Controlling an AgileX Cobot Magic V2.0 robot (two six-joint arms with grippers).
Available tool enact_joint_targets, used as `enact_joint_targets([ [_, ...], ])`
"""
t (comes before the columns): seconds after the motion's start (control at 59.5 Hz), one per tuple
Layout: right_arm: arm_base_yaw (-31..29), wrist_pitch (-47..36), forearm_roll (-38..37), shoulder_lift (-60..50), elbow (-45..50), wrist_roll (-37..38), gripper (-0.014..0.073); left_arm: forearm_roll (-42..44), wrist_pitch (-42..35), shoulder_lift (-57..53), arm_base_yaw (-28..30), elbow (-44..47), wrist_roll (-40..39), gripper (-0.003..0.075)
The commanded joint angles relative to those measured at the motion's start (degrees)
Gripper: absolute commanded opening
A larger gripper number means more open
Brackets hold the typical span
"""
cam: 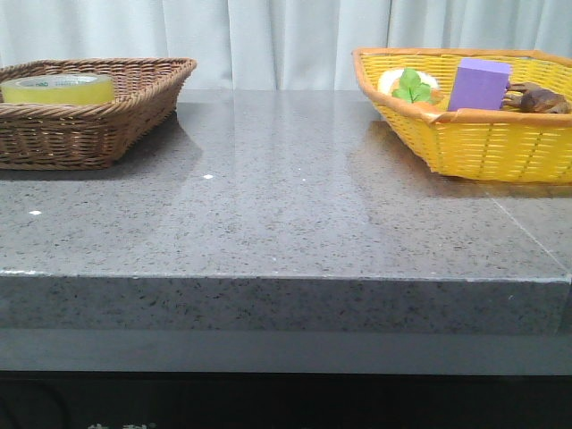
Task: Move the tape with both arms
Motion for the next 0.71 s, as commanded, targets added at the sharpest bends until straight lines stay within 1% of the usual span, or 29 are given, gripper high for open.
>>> enact_joint_targets([
  [0.0,-0.31,-4.66,0.14,-0.45,-0.89,-0.72,-0.0067,-0.01,-4.56,-1.02,0.15,0.39,-0.45,-0.0020],
  [0.067,-1.60,-7.80,-2.37,-1.78,0.98,-0.72,-0.0067,-0.01,-4.56,-1.02,0.15,0.39,-0.45,-0.0020],
  [0.118,-4.36,-11.72,-4.01,-3.44,3.71,-0.72,-0.0067,-0.01,-4.56,-1.02,0.15,0.39,-0.45,-0.0020],
  [0.269,-14.39,-27.09,-4.98,-11.50,16.46,-0.72,-0.0067,-0.01,-4.56,-1.02,0.15,0.39,-0.45,-0.0020],
  [0.336,-17.85,-33.49,-6.04,-16.90,23.40,-0.72,-0.0067,-0.01,-4.56,-1.02,0.15,0.39,-0.45,-0.0020],
  [0.404,-20.62,-37.94,-6.36,-21.46,28.78,-0.72,-0.0067,-0.01,-4.56,-1.02,0.15,0.39,-0.45,-0.0020],
  [0.555,-25.91,-42.08,-4.98,-31.34,39.63,-0.42,-0.0067,-0.01,-4.56,-1.02,0.15,0.39,-0.45,-0.0020],
  [0.689,-28.87,-42.33,-3.04,-37.38,45.52,-0.42,-0.0067,-0.01,-4.56,-1.02,0.15,0.39,-0.45,-0.0020],
])
